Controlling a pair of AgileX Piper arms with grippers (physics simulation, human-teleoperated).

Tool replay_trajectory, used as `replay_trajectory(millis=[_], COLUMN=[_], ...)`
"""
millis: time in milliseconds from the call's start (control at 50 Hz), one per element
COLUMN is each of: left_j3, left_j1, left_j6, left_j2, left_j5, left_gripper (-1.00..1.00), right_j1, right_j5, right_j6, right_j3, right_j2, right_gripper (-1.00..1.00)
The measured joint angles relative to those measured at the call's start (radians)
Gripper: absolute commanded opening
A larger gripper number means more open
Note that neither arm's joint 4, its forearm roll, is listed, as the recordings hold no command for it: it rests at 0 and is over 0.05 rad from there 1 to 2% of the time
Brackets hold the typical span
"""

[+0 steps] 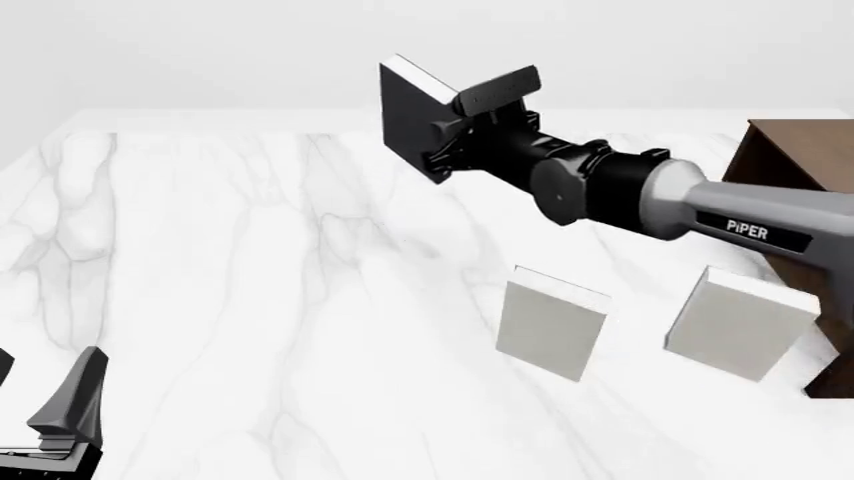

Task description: Pick up the book on the left and place it on top of the shelf.

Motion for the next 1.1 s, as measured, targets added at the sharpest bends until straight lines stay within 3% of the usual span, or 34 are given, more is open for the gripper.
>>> replay_trajectory(millis=[420, 1100], left_j3=[0.000, 0.000], left_j1=[0.000, 0.000], left_j6=[0.000, 0.000], left_j2=[0.000, 0.000], left_j5=[0.000, 0.000], left_gripper=[1.00, 1.00], right_j1=[-0.024, -0.160], right_j5=[0.035, 0.086], right_j6=[-0.062, -0.262], right_j3=[0.139, 0.353], right_j2=[-0.224, -0.528], right_gripper=[-1.00, -1.00])
